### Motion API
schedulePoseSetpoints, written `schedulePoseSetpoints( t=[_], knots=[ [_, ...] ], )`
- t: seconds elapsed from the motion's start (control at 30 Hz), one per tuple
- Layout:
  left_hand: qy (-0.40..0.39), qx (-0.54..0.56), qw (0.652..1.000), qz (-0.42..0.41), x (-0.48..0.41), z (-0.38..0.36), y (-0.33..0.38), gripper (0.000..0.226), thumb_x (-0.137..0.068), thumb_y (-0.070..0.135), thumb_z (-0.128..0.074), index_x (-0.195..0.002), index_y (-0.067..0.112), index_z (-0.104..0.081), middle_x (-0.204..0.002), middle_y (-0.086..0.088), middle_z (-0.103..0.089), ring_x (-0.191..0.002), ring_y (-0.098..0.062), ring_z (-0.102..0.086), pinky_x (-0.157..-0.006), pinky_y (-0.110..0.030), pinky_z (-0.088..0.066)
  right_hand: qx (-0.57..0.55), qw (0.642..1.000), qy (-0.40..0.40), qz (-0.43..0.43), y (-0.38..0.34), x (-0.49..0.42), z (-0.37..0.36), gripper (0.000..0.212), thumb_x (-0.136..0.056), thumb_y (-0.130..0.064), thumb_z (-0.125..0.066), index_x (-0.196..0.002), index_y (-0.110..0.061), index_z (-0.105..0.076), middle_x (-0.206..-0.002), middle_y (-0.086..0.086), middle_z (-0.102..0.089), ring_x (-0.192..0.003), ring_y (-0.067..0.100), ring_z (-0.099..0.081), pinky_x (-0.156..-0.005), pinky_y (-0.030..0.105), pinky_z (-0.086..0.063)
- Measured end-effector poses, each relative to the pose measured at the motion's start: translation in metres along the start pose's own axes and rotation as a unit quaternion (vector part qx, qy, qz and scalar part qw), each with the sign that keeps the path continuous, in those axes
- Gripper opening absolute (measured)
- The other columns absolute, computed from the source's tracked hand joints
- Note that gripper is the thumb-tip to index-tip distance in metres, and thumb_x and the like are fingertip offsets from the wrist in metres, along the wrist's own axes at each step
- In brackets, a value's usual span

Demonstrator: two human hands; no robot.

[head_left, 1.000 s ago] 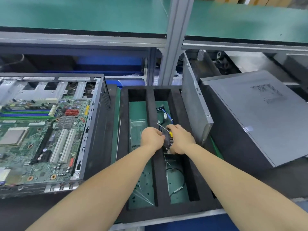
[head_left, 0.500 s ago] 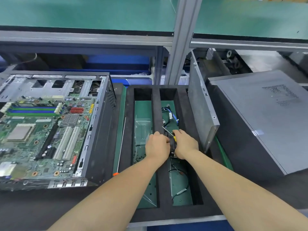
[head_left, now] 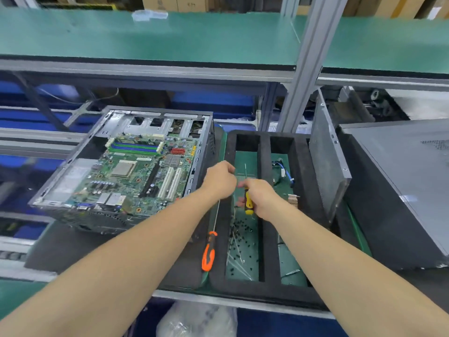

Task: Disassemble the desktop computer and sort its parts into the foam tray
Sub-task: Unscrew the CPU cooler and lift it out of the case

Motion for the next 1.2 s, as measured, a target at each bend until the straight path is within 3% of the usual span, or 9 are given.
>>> schedulePoseSetpoints(
  t=[0.13, 0.27, 0.43, 0.57, 0.7, 0.8, 0.87, 1.03, 1.2],
  knots=[
    [-0.07, 0.011, 0.997, 0.02, 0.028, 0.003, -0.019, 0.045, -0.103, 0.009, -0.041, -0.146, 0.016, -0.049, -0.149, -0.01, -0.052, -0.13, -0.03, -0.053, -0.103, -0.036, -0.046, 0.053, 0.998, -0.019, 0.011, 0.002, 0.018, -0.038, 0.01, -0.095, -0.005, -0.058, -0.091, -0.008, -0.067, -0.068, 0.014, -0.053, -0.053, 0.024, -0.051, -0.059, 0.034, -0.049],
    [-0.045, 0.049, 0.997, -0.028, 0.039, 0.035, 0.002, 0.043, -0.106, 0.015, -0.039, -0.148, 0.015, -0.046, -0.147, -0.01, -0.053, -0.132, -0.028, -0.051, -0.105, -0.035, -0.044, 0.058, 0.989, 0.032, 0.135, -0.041, 0.036, -0.04, 0.014, -0.095, -0.018, -0.063, -0.098, -0.013, -0.077, -0.082, 0.011, -0.067, -0.072, 0.025, -0.059, -0.059, 0.031, -0.047],
    [0.122, 0.149, 0.978, -0.077, 0.045, 0.131, 0.014, 0.033, -0.103, 0.027, -0.052, -0.135, 0.018, -0.053, -0.12, -0.006, -0.069, -0.11, -0.026, -0.066, -0.096, -0.037, -0.052, 0.042, 0.957, -0.031, 0.286, -0.104, 0.088, -0.085, 0.027, -0.108, -0.025, -0.05, -0.12, -0.017, -0.072, -0.082, 0.007, -0.066, -0.064, 0.021, -0.063, -0.059, 0.037, -0.057],
    [0.126, 0.299, 0.939, -0.118, 0.056, 0.19, -0.027, 0.016, -0.101, 0.024, -0.063, -0.114, 0.015, -0.062, -0.097, -0.006, -0.072, -0.08, -0.022, -0.074, -0.081, -0.045, -0.063, 0.086, 0.93, -0.06, 0.351, -0.117, 0.137, -0.136, 0.021, -0.104, -0.03, -0.061, -0.116, -0.016, -0.073, -0.08, -0.003, -0.069, -0.062, 0.018, -0.064, -0.055, 0.033, -0.053],
    [0.026, 0.385, 0.908, -0.162, 0.076, 0.231, -0.095, 0.015, -0.097, 0.018, -0.07, -0.099, 0.004, -0.067, -0.087, -0.008, -0.07, -0.071, -0.019, -0.069, -0.067, -0.031, -0.058, 0.132, 0.911, -0.084, 0.381, -0.1, 0.172, -0.187, 0.02, -0.098, -0.025, -0.071, -0.105, -0.007, -0.066, -0.085, 0.007, -0.068, -0.061, 0.019, -0.065, -0.055, 0.039, -0.056],
    [-0.069, 0.418, 0.892, -0.155, 0.1, 0.247, -0.156, 0.007, -0.093, 0.012, -0.071, -0.092, 0.005, -0.068, -0.086, -0.011, -0.071, -0.072, -0.019, -0.07, -0.065, -0.026, -0.058, 0.21, 0.88, -0.138, 0.404, -0.076, 0.193, -0.235, 0.013, -0.099, -0.015, -0.068, -0.107, -0.006, -0.066, -0.084, 0.001, -0.067, -0.065, 0.02, -0.066, -0.06, 0.038, -0.055],
    [-0.101, 0.407, 0.899, -0.127, 0.112, 0.25, -0.202, 0.005, -0.086, 0.008, -0.073, -0.09, 0.006, -0.07, -0.083, -0.013, -0.074, -0.071, -0.02, -0.073, -0.065, -0.025, -0.06, 0.308, 0.836, -0.136, 0.432, -0.056, 0.206, -0.263, 0.011, -0.098, -0.02, -0.069, -0.108, -0.015, -0.07, -0.085, -0.007, -0.068, -0.071, 0.015, -0.065, -0.068, 0.034, -0.054],
    [-0.188, 0.274, 0.941, -0.067, 0.132, 0.218, -0.292, 0.011, -0.082, -0.003, -0.079, -0.092, -0.001, -0.075, -0.085, -0.024, -0.075, -0.071, -0.026, -0.074, -0.066, -0.029, -0.06, 0.545, 0.664, -0.12, 0.497, 0.002, 0.219, -0.31, 0.02, -0.098, -0.026, -0.069, -0.116, -0.019, -0.074, -0.106, -0.002, -0.068, -0.099, 0.019, -0.063, -0.088, 0.035, -0.051],
    [-0.078, 0.001, 0.988, -0.131, 0.123, 0.18, -0.309, 0.005, -0.083, 0.026, -0.085, -0.087, 0.027, -0.083, -0.083, 0.011, -0.079, -0.077, 0.002, -0.069, -0.079, -0.02, -0.054, 0.564, 0.73, -0.041, 0.383, 0.058, 0.176, -0.288, 0.023, -0.098, -0.032, -0.069, -0.119, -0.026, -0.073, -0.117, -0.006, -0.074, -0.109, 0.02, -0.066, -0.094, 0.043, -0.055]
  ],
)
Point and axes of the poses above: each hand's wrist, its own x-axis away from the middle knuckle, its own z-axis out of the back of the hand, y = z × x, the point moved 9 cm from there along -x, towards the middle knuckle
